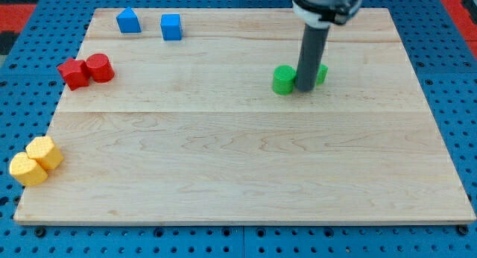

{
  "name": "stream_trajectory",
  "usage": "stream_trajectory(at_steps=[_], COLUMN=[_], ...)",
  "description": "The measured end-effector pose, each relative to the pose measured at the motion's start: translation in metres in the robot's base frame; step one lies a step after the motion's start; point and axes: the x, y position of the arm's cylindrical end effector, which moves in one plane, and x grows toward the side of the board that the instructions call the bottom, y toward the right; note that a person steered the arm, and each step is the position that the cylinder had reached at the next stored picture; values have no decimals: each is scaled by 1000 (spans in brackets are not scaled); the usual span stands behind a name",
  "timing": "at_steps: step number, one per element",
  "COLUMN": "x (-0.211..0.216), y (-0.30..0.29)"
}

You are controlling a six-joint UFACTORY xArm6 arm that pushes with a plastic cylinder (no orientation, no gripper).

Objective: Push green circle to bottom left of green star

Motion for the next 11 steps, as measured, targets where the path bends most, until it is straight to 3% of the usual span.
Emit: stream_trajectory(at_steps=[2, 3, 5, 6, 7, 8, 9, 10, 11], x=[-76, -43, 29, 64, 64, 38, 23, 43, -5], y=[49, 54, -77, -46, -131, -150, -88, -53, -17])
